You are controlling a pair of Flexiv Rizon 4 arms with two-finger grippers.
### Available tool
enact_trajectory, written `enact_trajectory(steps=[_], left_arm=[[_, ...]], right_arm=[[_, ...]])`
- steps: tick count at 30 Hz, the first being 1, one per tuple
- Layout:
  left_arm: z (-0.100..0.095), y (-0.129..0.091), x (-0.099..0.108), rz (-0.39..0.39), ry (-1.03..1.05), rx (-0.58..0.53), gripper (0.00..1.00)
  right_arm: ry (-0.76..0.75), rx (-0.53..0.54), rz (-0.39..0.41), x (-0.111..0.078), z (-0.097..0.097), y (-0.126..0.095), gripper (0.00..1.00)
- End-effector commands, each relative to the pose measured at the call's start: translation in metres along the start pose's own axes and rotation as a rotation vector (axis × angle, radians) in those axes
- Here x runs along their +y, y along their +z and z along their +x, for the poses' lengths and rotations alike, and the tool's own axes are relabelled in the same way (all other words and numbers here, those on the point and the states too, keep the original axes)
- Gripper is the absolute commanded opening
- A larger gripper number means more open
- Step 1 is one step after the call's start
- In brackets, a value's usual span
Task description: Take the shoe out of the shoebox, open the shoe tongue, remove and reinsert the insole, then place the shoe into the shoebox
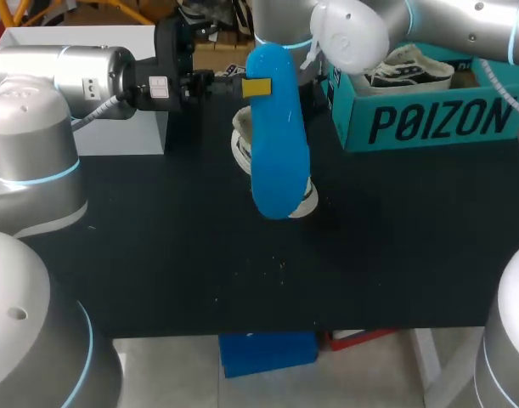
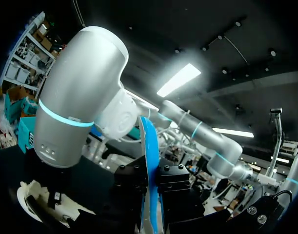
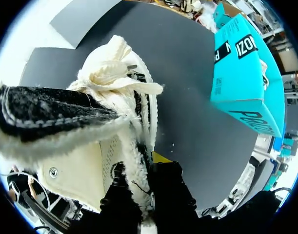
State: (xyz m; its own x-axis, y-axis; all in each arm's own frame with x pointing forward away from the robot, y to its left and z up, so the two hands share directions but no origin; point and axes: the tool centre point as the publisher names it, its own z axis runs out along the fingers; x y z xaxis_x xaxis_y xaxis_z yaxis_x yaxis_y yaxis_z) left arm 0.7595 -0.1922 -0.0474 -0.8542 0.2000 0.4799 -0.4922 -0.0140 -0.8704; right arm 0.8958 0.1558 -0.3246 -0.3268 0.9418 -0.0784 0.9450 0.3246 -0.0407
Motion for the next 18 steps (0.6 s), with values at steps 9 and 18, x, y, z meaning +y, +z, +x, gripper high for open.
enact_trajectory(steps=[9,18], left_arm=[[0.0,0.001,0.001,0.002,0.001,-0.005,0.0],[0.0,0.001,0.001,0.002,0.001,-0.005,0.0]], right_arm=[[0.671,-0.139,-0.042,0.016,0.009,0.029,0.0],[0.667,-0.152,-0.078,0.018,0.011,0.068,0.0]])
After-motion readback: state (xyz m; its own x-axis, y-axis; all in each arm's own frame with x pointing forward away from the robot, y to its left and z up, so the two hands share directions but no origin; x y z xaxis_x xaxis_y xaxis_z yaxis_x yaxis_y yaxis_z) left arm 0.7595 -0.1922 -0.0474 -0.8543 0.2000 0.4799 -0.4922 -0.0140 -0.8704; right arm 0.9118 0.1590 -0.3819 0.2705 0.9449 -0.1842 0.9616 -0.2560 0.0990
